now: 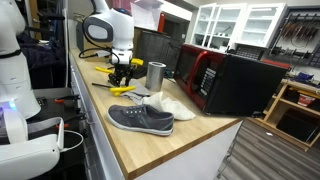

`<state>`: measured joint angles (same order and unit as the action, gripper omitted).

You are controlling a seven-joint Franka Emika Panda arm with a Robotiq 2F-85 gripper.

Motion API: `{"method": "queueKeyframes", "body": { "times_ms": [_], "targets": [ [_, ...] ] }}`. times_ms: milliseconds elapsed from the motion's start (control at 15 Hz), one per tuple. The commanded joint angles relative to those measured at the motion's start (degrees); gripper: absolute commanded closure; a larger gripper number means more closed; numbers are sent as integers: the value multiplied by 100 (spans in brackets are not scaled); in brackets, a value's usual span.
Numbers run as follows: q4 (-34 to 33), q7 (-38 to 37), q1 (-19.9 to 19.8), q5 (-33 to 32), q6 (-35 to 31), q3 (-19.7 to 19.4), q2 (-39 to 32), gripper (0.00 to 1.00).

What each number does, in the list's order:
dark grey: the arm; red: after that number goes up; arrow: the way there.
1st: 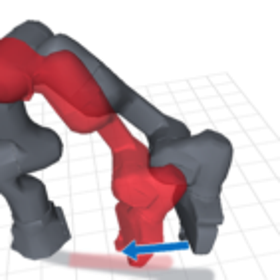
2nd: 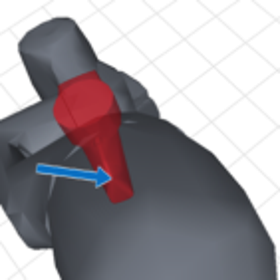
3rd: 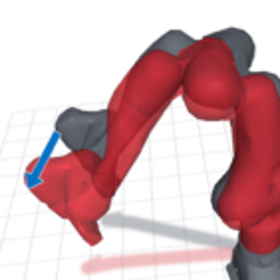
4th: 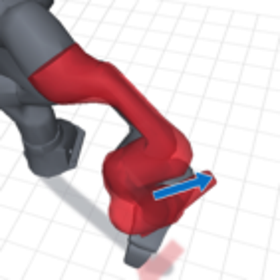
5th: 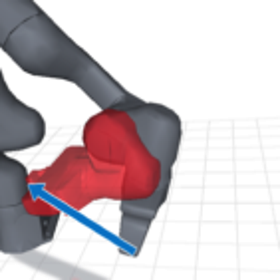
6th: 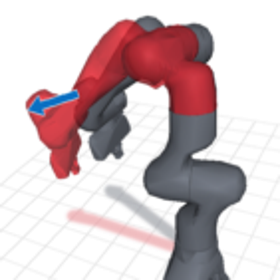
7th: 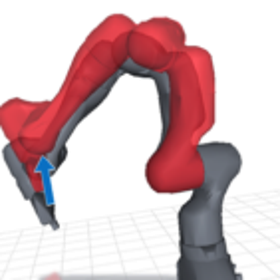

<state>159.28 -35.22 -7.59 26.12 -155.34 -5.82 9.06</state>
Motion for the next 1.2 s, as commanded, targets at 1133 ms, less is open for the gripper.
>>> {"method": "queueKeyframes", "body": {
  "times_ms": [1133],
  "targets": [
    [97, -879, -308, -2197, 1, 969, 1660, 95]
  ]
}}
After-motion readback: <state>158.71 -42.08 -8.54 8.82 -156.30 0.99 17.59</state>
